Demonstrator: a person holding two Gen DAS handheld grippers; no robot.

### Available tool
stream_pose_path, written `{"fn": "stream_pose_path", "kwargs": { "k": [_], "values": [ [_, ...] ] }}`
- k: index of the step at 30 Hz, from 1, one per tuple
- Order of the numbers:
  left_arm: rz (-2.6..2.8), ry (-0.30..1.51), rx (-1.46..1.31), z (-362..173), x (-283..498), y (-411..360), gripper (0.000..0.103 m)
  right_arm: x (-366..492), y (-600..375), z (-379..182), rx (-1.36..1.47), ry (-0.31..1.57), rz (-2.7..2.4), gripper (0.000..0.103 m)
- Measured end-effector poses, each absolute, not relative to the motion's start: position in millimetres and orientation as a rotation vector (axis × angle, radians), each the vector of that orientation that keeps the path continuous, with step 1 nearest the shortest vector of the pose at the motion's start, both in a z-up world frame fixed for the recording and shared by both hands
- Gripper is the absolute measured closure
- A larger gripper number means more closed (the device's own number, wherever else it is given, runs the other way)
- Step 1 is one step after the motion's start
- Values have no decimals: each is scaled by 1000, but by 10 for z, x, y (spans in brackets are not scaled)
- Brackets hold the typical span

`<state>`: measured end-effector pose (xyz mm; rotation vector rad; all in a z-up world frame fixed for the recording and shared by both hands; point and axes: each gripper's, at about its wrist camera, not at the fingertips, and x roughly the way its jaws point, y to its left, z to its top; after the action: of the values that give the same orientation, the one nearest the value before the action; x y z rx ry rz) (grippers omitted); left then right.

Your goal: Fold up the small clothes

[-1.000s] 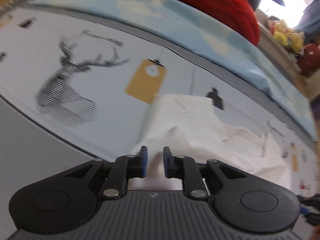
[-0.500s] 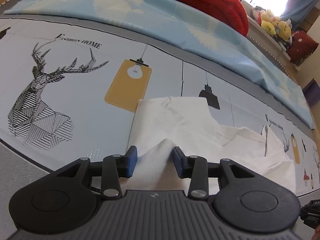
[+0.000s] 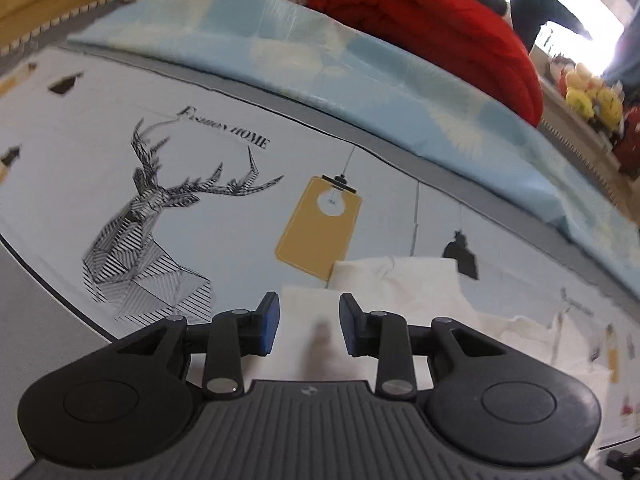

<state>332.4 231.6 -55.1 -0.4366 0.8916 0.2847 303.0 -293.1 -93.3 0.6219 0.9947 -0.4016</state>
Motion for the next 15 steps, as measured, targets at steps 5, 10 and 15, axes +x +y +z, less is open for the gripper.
{"fn": "stream_pose_path", "kwargs": {
  "k": [5,10,15],
  "values": [
    [221,877,-465,-528,3298,2318,68,3091,-2814,-871,668,943,-259,98],
    [206,924,-503,-606,3322,2318,68,3179,-2696,-1076,714,1069,-210,76],
    [170,917,-492,-564,3311,2267,68,3210,-2707,-1154,730,1118,-233,76]
  ]
}}
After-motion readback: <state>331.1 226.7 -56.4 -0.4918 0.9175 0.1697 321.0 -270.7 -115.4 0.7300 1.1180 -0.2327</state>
